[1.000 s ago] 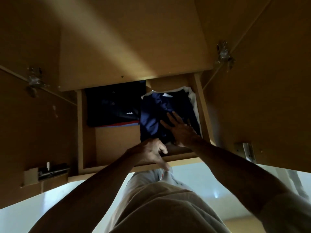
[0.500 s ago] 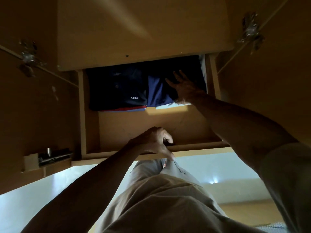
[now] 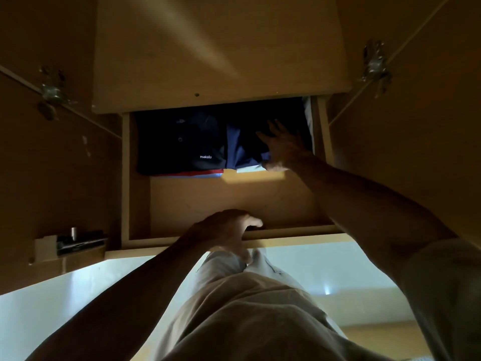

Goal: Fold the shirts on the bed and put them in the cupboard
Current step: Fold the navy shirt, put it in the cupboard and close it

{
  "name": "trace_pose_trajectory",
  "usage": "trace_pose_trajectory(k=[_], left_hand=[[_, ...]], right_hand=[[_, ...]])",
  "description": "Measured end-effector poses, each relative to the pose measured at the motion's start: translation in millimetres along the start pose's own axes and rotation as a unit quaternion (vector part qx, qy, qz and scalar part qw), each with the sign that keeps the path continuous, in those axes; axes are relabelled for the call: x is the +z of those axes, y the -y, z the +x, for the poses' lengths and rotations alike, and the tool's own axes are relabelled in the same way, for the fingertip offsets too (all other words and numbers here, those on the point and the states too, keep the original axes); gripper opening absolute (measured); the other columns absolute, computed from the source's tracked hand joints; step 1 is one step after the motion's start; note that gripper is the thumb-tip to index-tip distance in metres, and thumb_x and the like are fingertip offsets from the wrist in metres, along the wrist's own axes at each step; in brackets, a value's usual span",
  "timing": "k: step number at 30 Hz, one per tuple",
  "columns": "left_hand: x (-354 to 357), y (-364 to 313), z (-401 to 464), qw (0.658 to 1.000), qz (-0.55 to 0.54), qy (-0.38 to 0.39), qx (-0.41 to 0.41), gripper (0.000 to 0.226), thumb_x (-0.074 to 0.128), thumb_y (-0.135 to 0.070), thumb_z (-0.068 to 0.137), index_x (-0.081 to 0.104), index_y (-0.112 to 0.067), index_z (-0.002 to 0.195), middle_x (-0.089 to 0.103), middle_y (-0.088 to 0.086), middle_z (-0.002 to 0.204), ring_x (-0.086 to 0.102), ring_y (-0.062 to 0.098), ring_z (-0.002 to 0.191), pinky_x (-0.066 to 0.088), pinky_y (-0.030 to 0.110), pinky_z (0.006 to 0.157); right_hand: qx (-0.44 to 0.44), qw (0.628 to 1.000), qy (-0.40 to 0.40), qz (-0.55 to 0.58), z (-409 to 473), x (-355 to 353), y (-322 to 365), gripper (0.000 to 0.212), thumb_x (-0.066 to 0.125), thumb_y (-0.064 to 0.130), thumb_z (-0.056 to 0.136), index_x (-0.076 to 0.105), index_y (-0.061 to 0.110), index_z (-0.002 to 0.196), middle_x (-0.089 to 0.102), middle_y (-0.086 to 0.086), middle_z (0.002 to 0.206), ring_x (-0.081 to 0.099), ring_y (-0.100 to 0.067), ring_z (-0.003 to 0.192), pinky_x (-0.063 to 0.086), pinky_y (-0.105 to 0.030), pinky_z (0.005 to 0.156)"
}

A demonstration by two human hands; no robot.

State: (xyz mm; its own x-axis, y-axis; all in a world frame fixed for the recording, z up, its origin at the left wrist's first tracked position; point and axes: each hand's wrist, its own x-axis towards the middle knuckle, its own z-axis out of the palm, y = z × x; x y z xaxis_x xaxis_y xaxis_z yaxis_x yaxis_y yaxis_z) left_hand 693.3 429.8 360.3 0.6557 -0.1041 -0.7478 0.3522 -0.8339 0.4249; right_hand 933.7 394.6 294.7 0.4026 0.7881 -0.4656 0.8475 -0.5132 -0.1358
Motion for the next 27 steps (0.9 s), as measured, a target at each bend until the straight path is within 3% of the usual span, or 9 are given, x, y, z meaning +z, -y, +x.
trace_pose_trajectory(k=[2,4,6,9,13,15,20,23,27], left_hand=[[10,6,4,0.999,-0.010,-0.041,-0.033,0.039,0.079,-0.037,0.076,0.064,-0.027,0.111,0.068,-0.005,0.107,0.065,0.020,0.102,0.050,0.030,0.083],[16,7,1,0.994,-0.007,-0.078,-0.072,0.061,0.080,-0.044,0.074,0.059,-0.032,0.130,0.061,-0.006,0.128,0.059,0.021,0.118,0.047,0.033,0.097],[15,4,-3,0.997,-0.016,-0.069,-0.026,0.037,0.079,-0.037,0.076,0.063,-0.027,0.108,0.068,-0.008,0.102,0.064,0.018,0.094,0.050,0.029,0.078],[8,3,-8,0.996,-0.011,-0.089,0.007,0.024,0.075,-0.034,0.073,0.055,-0.033,0.087,0.055,-0.017,0.070,0.052,-0.001,0.063,0.039,0.022,0.059],[9,8,-7,0.995,-0.006,-0.104,0.002,0.020,0.071,-0.032,0.072,0.061,-0.025,0.087,0.062,-0.010,0.070,0.053,0.000,0.057,0.038,0.022,0.054],[3,9,-6,0.993,-0.005,-0.117,0.005,0.020,0.069,-0.032,0.072,0.062,-0.024,0.090,0.063,-0.008,0.072,0.052,0.001,0.057,0.040,0.023,0.053],[-11,18,-1,0.989,0.011,-0.150,0.005,0.021,0.070,-0.034,0.075,0.062,-0.026,0.093,0.058,-0.012,0.066,0.050,-0.002,0.053,0.042,0.018,0.053],[-23,21,5,0.984,0.044,-0.173,0.000,0.036,0.068,-0.041,0.071,0.063,-0.027,0.105,0.069,-0.009,0.082,0.063,0.008,0.074,0.052,0.027,0.069],[-40,27,14,0.976,0.068,-0.208,-0.013,0.041,0.063,-0.041,0.072,0.064,-0.027,0.111,0.072,-0.006,0.097,0.067,0.018,0.092,0.055,0.032,0.080]], right_hand=[[-0.022,0.992,-0.122,0.016,-11,-3,1,0.069,0.053,0.055,0.080,0.053,0.025,0.142,0.047,-0.011,0.150,0.039,-0.034,0.142,0.042,-0.055,0.109],[-0.050,0.973,-0.225,0.028,-16,-11,2,0.057,0.043,0.050,0.079,0.069,0.017,0.118,0.067,-0.012,0.117,0.061,-0.039,0.111,0.053,-0.049,0.088],[-0.070,0.952,-0.299,0.020,-19,-24,1,0.045,0.044,0.041,0.083,0.072,0.012,0.103,0.069,-0.013,0.100,0.063,-0.039,0.094,0.053,-0.047,0.077],[-0.076,0.927,-0.367,0.008,-17,-44,-2,0.032,0.056,0.029,0.084,0.069,0.010,0.107,0.067,-0.014,0.106,0.061,-0.038,0.099,0.052,-0.046,0.079],[-0.038,0.958,-0.286,-0.005,-8,-56,-8,0.054,0.060,0.026,0.090,0.053,0.007,0.140,0.050,-0.017,0.147,0.047,-0.039,0.132,0.044,-0.047,0.101],[-0.021,0.970,-0.240,-0.003,-2,-62,-10,0.059,0.057,0.030,0.095,0.044,0.005,0.146,0.041,-0.019,0.154,0.039,-0.038,0.139,0.040,-0.048,0.109],[0.003,0.972,-0.233,-0.034,5,-73,-9,0.046,0.048,0.026,0.099,0.050,0.007,0.141,0.048,-0.019,0.148,0.047,-0.039,0.131,0.040,-0.049,0.106],[0.006,0.978,-0.208,-0.017,1,-81,-9,0.050,0.055,0.011,0.093,0.050,0.005,0.142,0.050,-0.021,0.145,0.049,-0.041,0.129,0.048,-0.050,0.100],[0.047,0.984,-0.170,-0.025,1,-89,-1,0.045,0.047,0.008,0.096,0.049,0.011,0.141,0.053,-0.015,0.138,0.051,-0.035,0.124,0.049,-0.046,0.092]])
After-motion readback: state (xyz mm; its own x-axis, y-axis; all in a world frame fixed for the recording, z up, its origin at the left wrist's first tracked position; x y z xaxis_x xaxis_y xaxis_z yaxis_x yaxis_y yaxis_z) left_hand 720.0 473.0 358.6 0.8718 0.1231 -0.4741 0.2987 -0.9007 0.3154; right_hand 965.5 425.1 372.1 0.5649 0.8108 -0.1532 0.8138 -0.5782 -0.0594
